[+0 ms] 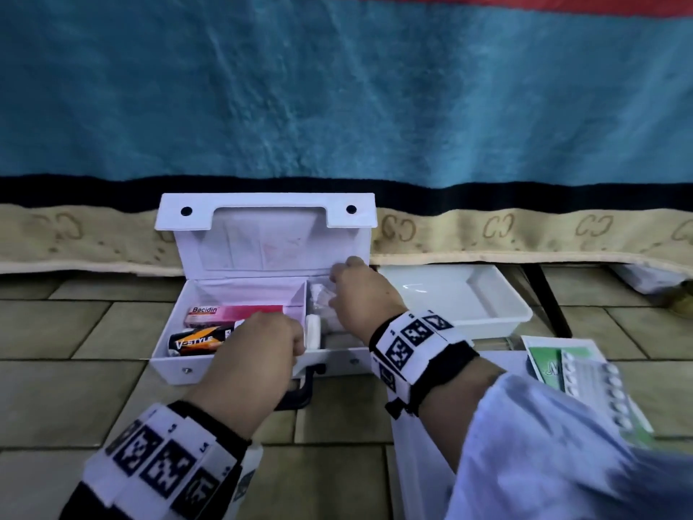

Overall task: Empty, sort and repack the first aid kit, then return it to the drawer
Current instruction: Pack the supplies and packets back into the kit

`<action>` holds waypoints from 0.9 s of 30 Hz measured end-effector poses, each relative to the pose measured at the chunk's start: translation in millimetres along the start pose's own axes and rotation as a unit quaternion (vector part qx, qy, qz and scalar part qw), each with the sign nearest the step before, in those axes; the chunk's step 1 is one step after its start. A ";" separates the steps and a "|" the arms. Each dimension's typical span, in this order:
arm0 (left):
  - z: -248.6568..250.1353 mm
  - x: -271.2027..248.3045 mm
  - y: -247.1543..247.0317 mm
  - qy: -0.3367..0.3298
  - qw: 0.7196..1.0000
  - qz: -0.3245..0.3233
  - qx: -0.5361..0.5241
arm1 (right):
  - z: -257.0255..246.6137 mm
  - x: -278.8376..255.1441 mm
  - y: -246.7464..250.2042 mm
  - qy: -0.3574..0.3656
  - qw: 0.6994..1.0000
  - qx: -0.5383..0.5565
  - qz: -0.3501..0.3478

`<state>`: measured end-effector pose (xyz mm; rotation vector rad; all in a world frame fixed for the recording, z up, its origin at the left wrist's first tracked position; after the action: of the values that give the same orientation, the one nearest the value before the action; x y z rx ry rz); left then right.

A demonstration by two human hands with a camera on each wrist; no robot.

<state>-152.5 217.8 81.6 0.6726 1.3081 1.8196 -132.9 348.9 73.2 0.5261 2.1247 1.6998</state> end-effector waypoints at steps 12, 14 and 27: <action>72.2 5.7 -0.3 -0.031 0.999 -0.017 0.027 | 197.8 -168.8 78.4 -0.249 0.950 0.141 0.121; 100.5 8.2 -10.3 -0.066 0.998 -0.015 0.014 | 248.8 -190.6 71.3 -0.328 0.938 0.077 0.086; 207.5 23.6 -78.3 -0.146 0.974 -0.149 0.090 | 315.2 -206.7 12.1 -0.363 0.920 0.095 -0.112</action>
<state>18.8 360.5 75.6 0.7625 1.3035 1.3183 204.5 512.0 31.2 0.7844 1.7098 0.9567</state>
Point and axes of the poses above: each hand's wrist, its own x-axis towards the middle knuckle, its own y-axis out of the back of the hand, z = x × y, the point moved 7 cm from there along x, towards the middle knuckle, and after that the axes turned 3 degrees about -z, right-handed, at the moved point
